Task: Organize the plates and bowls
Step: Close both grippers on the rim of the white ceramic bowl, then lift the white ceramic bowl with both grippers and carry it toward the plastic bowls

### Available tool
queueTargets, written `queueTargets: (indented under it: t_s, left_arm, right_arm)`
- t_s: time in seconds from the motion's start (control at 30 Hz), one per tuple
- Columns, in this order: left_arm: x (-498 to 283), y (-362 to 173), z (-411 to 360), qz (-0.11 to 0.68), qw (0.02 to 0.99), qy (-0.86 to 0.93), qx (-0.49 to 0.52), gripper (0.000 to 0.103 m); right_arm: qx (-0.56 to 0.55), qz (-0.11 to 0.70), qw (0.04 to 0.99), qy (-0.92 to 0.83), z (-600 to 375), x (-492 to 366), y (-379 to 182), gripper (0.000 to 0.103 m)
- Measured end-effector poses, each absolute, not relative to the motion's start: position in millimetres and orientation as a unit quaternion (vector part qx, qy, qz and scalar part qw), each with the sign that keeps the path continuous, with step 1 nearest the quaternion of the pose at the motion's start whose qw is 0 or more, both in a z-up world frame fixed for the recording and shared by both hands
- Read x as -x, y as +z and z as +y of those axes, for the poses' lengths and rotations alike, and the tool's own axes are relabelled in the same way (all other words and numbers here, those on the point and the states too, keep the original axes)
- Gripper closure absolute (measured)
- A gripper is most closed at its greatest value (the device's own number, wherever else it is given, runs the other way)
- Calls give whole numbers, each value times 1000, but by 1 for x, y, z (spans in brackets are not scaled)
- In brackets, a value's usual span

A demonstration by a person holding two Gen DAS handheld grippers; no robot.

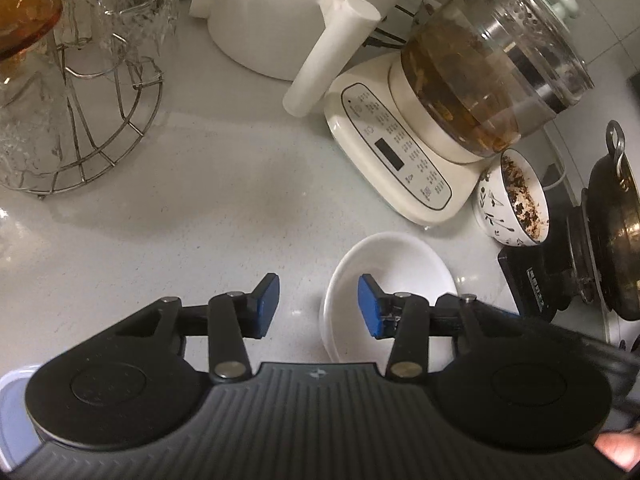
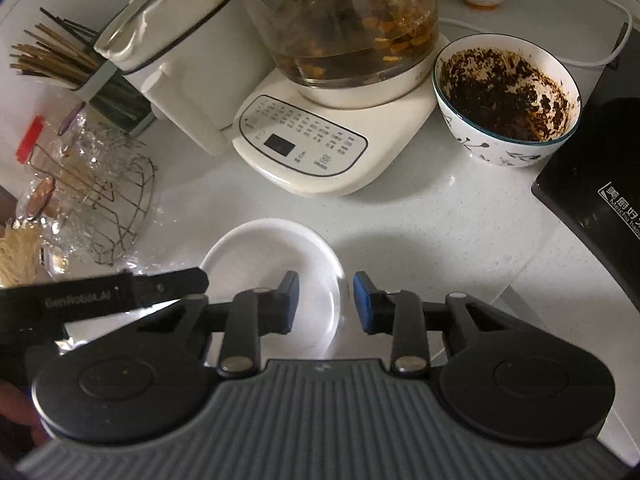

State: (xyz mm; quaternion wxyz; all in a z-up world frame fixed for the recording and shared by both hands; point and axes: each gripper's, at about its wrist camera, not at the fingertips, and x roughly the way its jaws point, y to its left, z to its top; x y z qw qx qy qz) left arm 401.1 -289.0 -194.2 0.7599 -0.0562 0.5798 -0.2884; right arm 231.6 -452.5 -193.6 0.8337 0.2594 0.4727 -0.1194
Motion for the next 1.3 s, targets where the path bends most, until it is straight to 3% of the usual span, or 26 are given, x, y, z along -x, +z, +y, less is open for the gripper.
queueTargets:
  t_s: [0.33, 1.3]
  left_arm:
    - [-389, -200, -292, 590, 750, -288, 75, 67]
    - [-370, -133, -275, 534, 796, -268, 94, 66]
  right_arm:
    - [-261, 481, 831, -95, -449, -232, -199, 90]
    - [-248, 439, 864, -12, -450, -223, -140, 88]
